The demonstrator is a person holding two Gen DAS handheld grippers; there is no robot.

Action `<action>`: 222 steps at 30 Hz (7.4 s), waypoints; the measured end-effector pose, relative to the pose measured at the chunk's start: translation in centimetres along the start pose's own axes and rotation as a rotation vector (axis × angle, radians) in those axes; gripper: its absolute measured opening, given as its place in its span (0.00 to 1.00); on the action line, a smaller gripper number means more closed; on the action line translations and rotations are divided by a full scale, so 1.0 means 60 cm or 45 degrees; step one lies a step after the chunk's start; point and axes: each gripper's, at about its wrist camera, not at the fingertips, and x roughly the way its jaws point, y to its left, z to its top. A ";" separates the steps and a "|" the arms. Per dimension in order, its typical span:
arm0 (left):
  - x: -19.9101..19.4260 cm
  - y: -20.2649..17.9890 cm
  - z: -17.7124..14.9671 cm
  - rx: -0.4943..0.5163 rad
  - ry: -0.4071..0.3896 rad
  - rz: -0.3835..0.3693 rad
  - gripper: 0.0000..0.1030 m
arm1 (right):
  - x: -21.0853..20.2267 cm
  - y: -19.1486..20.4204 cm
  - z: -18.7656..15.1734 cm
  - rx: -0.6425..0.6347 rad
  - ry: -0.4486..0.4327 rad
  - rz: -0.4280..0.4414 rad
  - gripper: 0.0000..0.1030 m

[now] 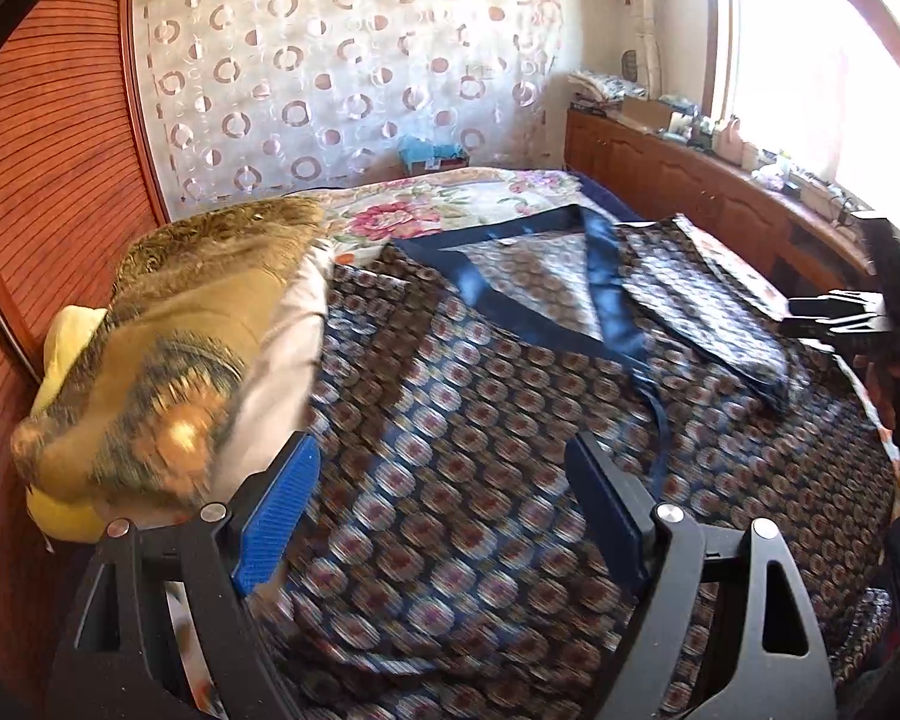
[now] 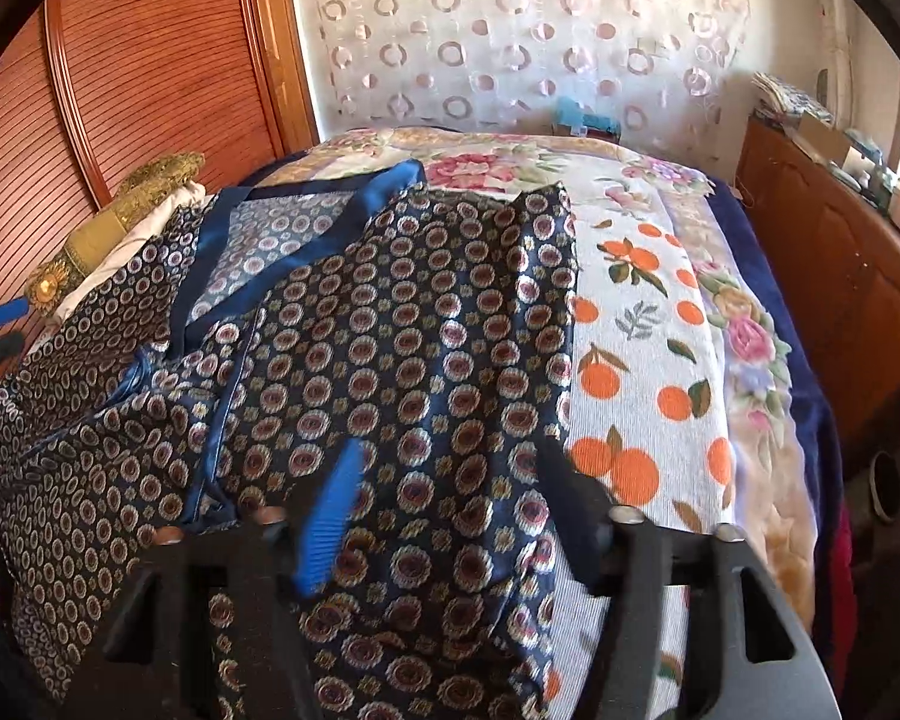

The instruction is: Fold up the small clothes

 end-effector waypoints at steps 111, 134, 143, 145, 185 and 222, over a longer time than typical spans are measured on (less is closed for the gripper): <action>-0.200 0.030 -0.207 -0.090 0.053 -0.085 0.02 | -0.240 0.071 -0.289 -0.240 0.096 0.116 0.02; -0.278 0.021 -0.197 0.021 0.098 0.073 0.33 | -0.269 0.093 -0.299 -0.197 0.141 0.066 0.07; -0.211 0.055 -0.188 -0.120 0.094 0.036 0.41 | -0.293 0.083 -0.294 -0.119 0.022 0.042 0.40; -0.185 0.060 -0.174 -0.144 0.087 0.007 0.41 | -0.291 0.082 -0.291 -0.111 -0.001 0.012 0.55; -0.010 0.109 -0.139 -0.224 0.182 -0.103 0.49 | -0.024 0.000 -0.178 0.076 0.004 -0.146 0.66; -0.350 0.006 -0.064 -0.070 -0.443 -0.224 0.08 | -0.379 0.072 -0.193 -0.041 -0.593 0.022 0.04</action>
